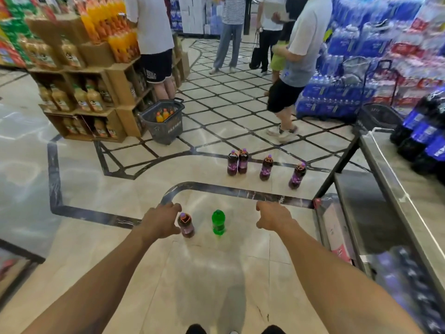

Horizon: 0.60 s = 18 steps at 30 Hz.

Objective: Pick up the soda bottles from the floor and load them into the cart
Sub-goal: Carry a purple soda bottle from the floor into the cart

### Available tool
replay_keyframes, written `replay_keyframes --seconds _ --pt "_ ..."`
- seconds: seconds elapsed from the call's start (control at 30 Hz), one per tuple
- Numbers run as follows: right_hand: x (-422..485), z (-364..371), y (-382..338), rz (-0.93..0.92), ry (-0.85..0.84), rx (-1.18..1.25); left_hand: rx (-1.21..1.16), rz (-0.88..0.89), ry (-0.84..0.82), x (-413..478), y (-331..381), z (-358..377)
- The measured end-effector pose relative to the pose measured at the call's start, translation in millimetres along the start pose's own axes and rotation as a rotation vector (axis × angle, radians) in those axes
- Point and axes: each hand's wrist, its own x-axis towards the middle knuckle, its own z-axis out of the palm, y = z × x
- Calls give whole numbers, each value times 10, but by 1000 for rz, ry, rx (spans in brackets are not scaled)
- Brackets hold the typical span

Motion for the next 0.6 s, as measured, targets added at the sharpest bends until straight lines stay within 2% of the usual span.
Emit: replay_keyframes --seconds 0.27,0.5,0.6 --pt "833 -232 -184 18 -113 -29 -122 47 -4 979 -268 -138" --pt "1562 -481 -364 42 -123 32 -192 7 -34 1852 -739 -295" --pt "1798 -500 -365 66 -124 53 -188 48 -64 2208 -740 -270"
